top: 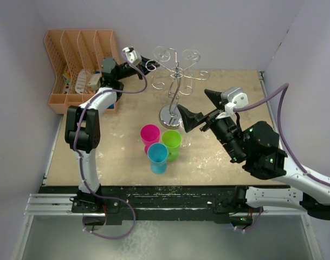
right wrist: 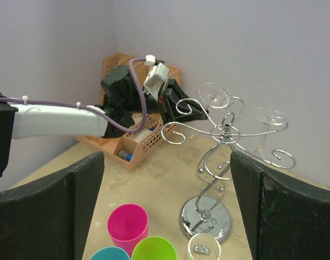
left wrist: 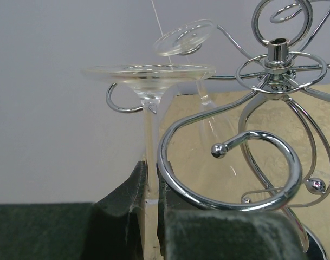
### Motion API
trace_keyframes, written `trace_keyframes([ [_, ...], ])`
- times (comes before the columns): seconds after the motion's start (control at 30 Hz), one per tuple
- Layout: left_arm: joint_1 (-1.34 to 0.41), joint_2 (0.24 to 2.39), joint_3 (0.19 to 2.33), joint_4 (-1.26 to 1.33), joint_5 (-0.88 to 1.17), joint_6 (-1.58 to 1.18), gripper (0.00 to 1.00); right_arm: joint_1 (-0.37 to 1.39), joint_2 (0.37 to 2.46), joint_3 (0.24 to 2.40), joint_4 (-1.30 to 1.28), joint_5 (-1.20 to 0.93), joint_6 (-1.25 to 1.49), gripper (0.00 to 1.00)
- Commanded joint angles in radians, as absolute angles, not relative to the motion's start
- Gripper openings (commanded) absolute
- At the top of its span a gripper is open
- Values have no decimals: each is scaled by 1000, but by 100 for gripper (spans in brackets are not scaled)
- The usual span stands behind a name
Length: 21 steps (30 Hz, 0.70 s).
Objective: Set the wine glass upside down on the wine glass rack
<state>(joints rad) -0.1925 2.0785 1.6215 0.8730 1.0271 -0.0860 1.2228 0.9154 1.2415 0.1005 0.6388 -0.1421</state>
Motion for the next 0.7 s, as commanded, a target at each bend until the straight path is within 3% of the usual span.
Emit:
trace_keyframes([
  [0.0,-219,2088,1695,913,1051,-75,0,1216,894,1263,142,659,-148,100],
  [0.67,-203,2172,1742,1079,1064,-207,0,1153,999,1268,112,638,-100,100],
])
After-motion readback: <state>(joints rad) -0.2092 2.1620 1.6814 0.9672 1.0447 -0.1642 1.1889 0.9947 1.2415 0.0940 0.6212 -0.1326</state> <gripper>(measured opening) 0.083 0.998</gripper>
